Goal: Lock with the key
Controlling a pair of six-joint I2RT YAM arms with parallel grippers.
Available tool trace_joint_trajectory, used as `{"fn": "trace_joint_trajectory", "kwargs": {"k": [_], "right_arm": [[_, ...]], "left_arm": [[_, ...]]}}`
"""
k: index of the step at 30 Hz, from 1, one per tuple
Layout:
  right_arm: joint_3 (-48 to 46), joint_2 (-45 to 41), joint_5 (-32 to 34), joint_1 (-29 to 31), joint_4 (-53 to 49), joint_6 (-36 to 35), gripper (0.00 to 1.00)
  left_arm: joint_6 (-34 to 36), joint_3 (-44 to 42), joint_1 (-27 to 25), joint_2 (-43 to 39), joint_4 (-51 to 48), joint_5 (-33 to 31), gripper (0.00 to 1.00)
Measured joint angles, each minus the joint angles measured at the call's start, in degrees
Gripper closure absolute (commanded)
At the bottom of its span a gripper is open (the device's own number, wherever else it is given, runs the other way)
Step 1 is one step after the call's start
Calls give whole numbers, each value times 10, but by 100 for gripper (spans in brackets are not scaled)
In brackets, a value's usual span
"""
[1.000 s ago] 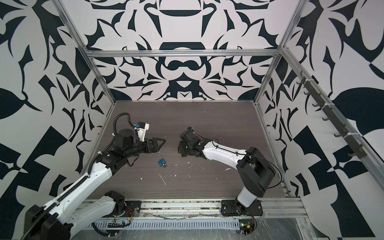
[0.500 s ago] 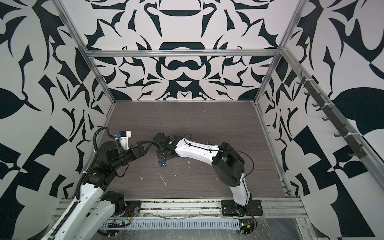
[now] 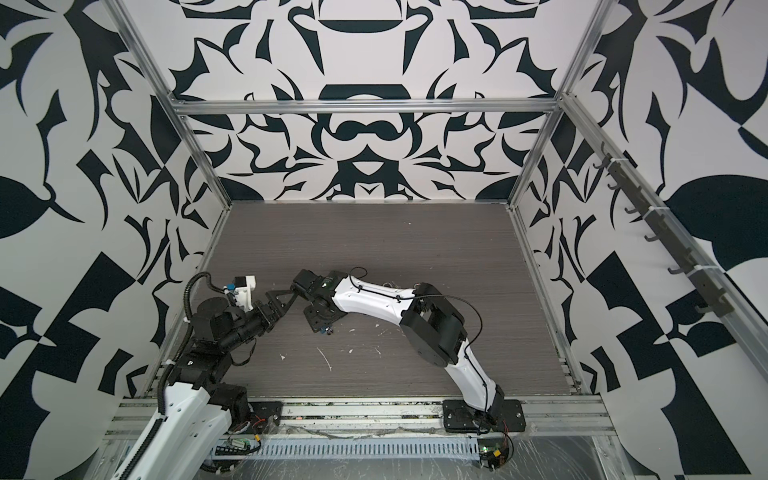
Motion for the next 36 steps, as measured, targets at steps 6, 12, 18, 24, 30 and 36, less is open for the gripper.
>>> {"fn": "trace_joint_trajectory", "kwargs": {"k": [6, 12, 18, 24, 30, 36], "right_arm": [[24, 22, -4, -1, -7, -1, 39], [40, 49, -5, -3, -12, -1, 40], [41, 63, -3, -5, -21, -2, 45], [41, 68, -1, 1, -31, -3, 46], [41, 68, 4, 4, -33, -3, 48], [33, 66, 10, 5, -27, -4, 53]], "left_arm": [[-14, -12, 8, -17, -5, 0, 0], [-23, -23, 12, -22, -14, 2, 0], [-26, -24, 15, -37, -20, 6, 1], [-29, -24, 16, -43, -7, 15, 0], [-30, -24, 17, -42, 1, 20, 0], [-29, -24, 17, -31, 15, 27, 0]]}}
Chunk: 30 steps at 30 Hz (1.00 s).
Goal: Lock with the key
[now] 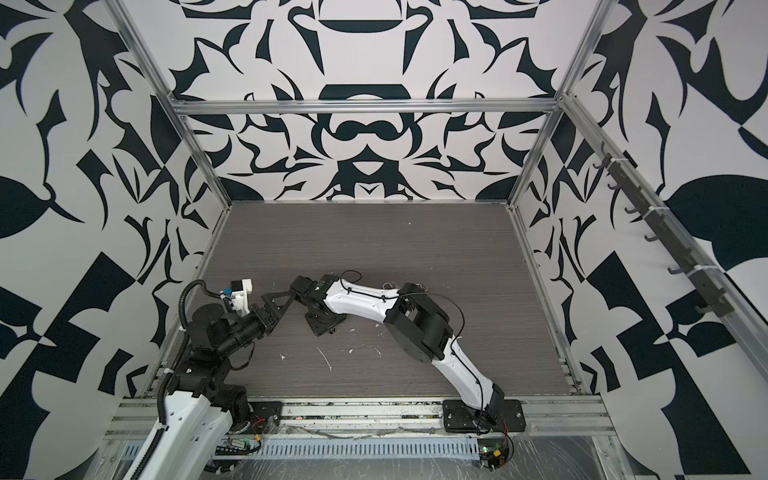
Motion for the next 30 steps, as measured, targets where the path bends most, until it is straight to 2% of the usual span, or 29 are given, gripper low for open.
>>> {"fn": "trace_joint_trajectory", "kwargs": {"k": [7, 13, 18, 22, 30], "right_arm": [[-36, -21, 3, -1, 31, -2, 63], [-112, -67, 1, -8, 71, -2, 65], [-187, -132, -8, -20, 102, -11, 67], [-217, -184, -14, -30, 135, -30, 68], [-278, -273, -33, -37, 204, -66, 69]], "left_arm": [[3, 0, 0, 5, 11, 4, 0], [7, 1, 0, 21, -1, -22, 6], [21, 21, 1, 81, -59, -65, 8], [28, 35, 1, 118, -62, -71, 7], [50, 93, 1, 250, -21, -5, 11]]}}
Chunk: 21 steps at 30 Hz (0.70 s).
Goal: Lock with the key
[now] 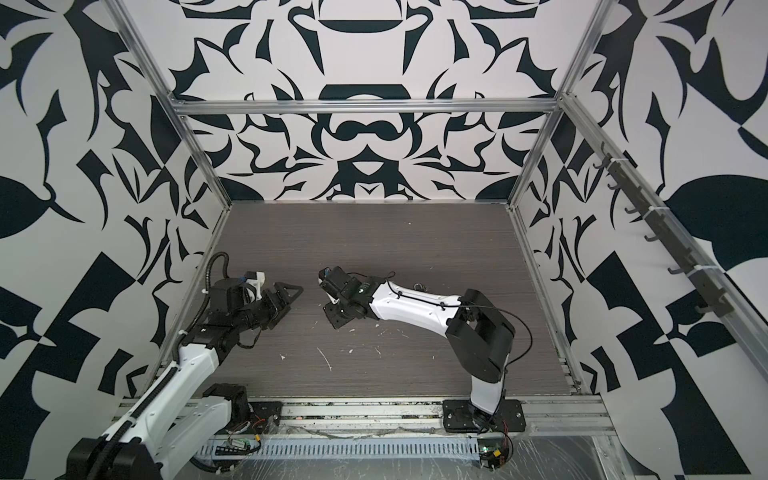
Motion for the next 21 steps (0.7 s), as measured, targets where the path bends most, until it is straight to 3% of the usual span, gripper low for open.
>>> {"fn": "trace_joint_trajectory", "kwargs": {"k": [8, 18, 21], "right_arm": [[-19, -43, -12, 0, 16, -23, 69], [-22, -68, -21, 0, 16, -35, 69], [-22, -69, -22, 0, 16, -37, 69]], "left_arm": [[17, 49, -19, 56, 19, 37, 19], [14, 91, -100, 147, 51, 46, 22], [9, 99, -126, 175, 69, 48, 28]]}}
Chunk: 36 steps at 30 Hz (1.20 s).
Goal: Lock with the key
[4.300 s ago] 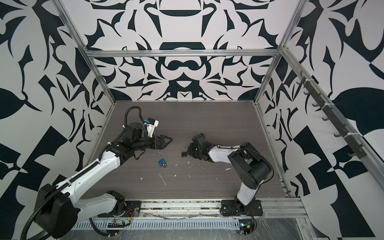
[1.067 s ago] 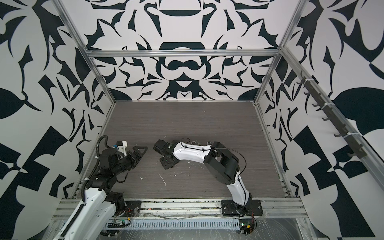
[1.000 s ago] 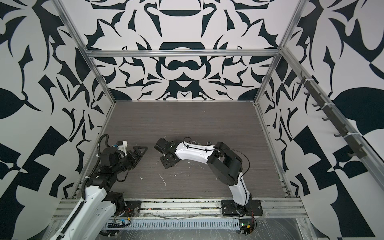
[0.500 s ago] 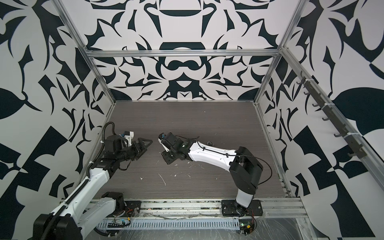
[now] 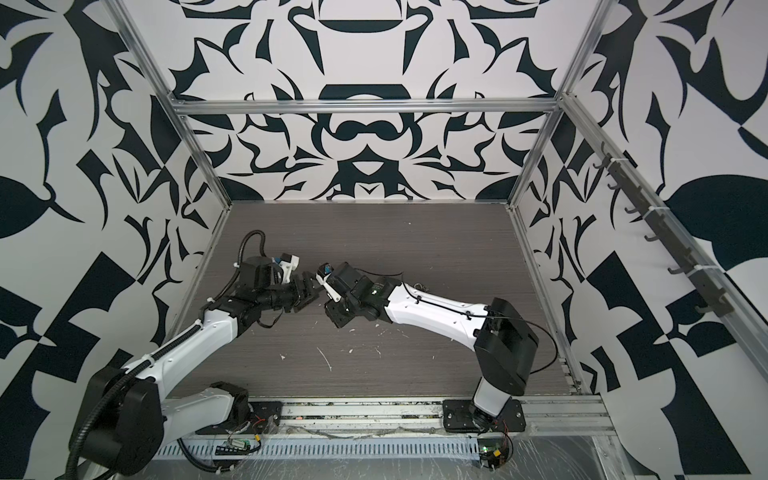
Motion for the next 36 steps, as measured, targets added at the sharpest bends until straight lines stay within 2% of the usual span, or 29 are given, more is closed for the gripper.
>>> {"fn": "trace_joint_trajectory", "kwargs": {"k": [9, 16, 24, 28, 36], "right_arm": [[0, 0, -1, 0, -2, -8, 69], [1, 0, -2, 0, -6, -12, 68], [10, 0, -2, 0, -12, -12, 66], [12, 0, 1, 0, -12, -13, 60], [13, -4, -6, -6, 1, -8, 48]], "left_arm": [[-16, 12, -38, 59, 42, 13, 59], [-25, 12, -45, 76, 59, 24, 75], [-30, 12, -48, 75, 70, 31, 86], [-31, 12, -48, 70, 78, 28, 100], [-65, 0, -48, 47, 96, 14, 100]]}}
